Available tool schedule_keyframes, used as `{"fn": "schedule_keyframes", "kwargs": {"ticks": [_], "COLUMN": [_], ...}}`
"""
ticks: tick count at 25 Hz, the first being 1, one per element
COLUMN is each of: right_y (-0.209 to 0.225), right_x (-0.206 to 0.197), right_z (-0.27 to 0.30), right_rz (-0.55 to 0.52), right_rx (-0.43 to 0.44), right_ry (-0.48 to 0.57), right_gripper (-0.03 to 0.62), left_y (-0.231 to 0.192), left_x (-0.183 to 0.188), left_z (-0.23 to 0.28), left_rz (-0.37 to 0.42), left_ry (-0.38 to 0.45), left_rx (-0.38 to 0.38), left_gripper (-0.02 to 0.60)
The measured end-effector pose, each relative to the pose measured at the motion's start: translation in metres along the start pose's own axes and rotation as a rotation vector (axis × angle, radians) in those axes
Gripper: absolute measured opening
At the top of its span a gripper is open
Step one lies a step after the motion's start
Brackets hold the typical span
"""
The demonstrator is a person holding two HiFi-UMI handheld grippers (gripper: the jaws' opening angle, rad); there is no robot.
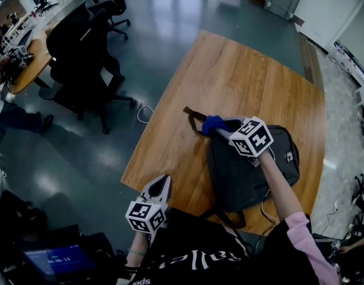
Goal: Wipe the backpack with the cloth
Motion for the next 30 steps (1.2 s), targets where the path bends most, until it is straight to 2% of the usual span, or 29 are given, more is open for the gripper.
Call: {"fn": "schedule_keyframes", "kwargs": {"ticks": [6,16,30], "right_y": [-0.013,-0.061,-0.146], "right_x": [-0.002,-0.024,-0.094], "right_z": [-0.021,-0.057,-0.131], "right_rz": [0.016,0.007,0.022], "right_rx": [-0.014,0.015,0.142], "right_ry": [0.028,0.099,0.193], "right_gripper": [0.066,0.066,0.066], "left_y": [0.001,0.035,0.127], "left_x": [0.003,-0.009,-0.074], "left_z": [-0.001,-0.005,-0.022], "left_rz": [0.019,0.068,0.056], "left_ry": [-0.004,0.003,0.062], "left_rx": [-0.018,-0.043,-0.010], "left_gripper": [-0.002,-0.002,-0.002]}}
Point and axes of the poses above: the fingertips, and each gripper's own axes: z forward along the fingers, y to its right, x out of its top, the point moved 4 cm from there along -z, backward along the fingers, and after that the axes turned 9 degrees about -z, right-handed, at the moved point
